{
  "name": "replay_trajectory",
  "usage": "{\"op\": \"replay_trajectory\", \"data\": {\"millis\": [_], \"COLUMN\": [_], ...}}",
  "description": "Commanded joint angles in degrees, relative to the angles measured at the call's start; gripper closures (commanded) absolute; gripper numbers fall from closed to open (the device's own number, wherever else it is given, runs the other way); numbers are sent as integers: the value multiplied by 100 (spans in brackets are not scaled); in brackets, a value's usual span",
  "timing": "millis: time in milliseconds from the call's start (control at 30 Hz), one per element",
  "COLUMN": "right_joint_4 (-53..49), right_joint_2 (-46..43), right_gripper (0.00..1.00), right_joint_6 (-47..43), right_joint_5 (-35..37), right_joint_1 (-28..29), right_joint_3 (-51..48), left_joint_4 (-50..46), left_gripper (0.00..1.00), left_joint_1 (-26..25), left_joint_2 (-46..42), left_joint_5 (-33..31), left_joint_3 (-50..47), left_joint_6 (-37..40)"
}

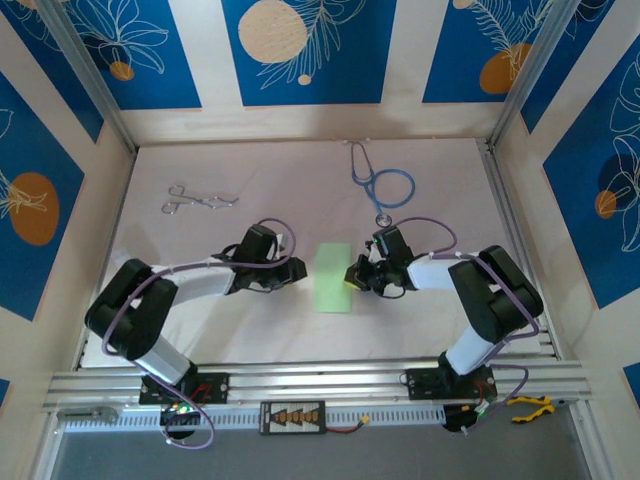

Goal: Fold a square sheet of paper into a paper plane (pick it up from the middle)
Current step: Third fold the triangle at the center of the table.

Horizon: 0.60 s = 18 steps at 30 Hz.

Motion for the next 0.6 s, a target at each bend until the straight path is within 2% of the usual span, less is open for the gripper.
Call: {"op": "replay_trajectory", "data": {"millis": [0, 300, 567], "right_joint_4": [23, -85, -177], "right_joint_2": [308, 306, 291], "right_gripper": [96, 96, 97], "right_joint_6": [141, 102, 62], "right_joint_5": [-111, -110, -77], "right_joint_1": [-11, -20, -20], "right_joint_3": [-61, -7, 32], "left_joint_4": [305, 475, 375], "left_gripper": [64, 70, 70], "left_joint_1": [7, -66, -110], "left_joint_2": [187, 543, 749], "left_joint_5": [409, 676, 665], "left_joint_3": [182, 284, 401], "left_joint_6": [-99, -161, -138]}}
